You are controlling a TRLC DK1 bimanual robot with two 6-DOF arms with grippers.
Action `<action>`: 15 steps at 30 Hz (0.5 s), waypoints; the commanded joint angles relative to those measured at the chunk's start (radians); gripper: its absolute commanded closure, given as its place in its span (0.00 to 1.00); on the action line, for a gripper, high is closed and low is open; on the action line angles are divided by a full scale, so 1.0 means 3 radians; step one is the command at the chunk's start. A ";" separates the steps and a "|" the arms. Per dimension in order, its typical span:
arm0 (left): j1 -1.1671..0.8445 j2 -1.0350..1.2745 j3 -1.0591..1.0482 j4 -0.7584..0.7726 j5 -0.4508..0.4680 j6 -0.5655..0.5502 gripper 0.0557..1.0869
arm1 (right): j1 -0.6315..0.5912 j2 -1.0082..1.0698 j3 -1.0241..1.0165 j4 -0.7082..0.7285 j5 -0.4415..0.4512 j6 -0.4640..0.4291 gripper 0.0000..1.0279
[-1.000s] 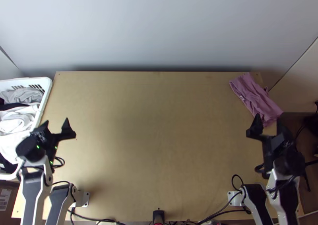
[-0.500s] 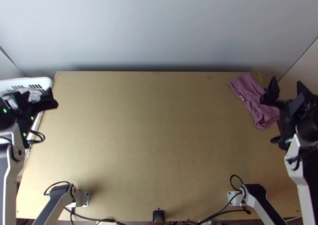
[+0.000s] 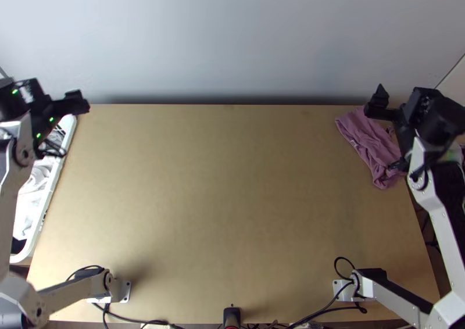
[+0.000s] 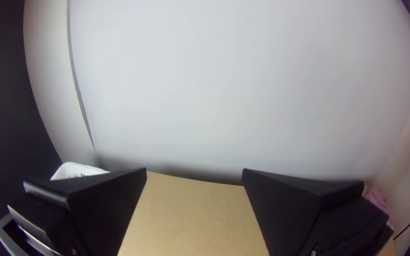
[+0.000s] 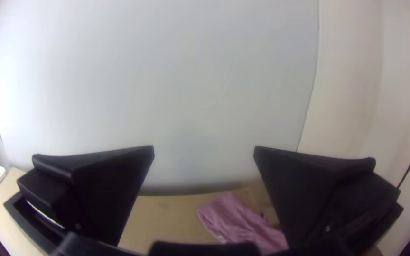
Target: Fold the t-shirt
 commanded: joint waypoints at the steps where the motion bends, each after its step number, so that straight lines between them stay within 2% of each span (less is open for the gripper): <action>1: -0.0206 0.0626 0.0375 0.0053 -0.0262 0.0029 0.05 | -0.0004 0.0503 0.0191 -0.0145 0.0002 0.0019 0.05; 10: -0.0278 0.0795 0.0421 0.0176 -0.0262 0.0003 0.05 | -0.0044 0.0646 0.0231 0.0131 0.0017 -0.0084 0.05; 15: -0.0232 0.0816 0.0432 0.0165 -0.0267 0.0019 0.05 | -0.0050 0.0631 0.0226 0.0126 0.0038 -0.0089 0.05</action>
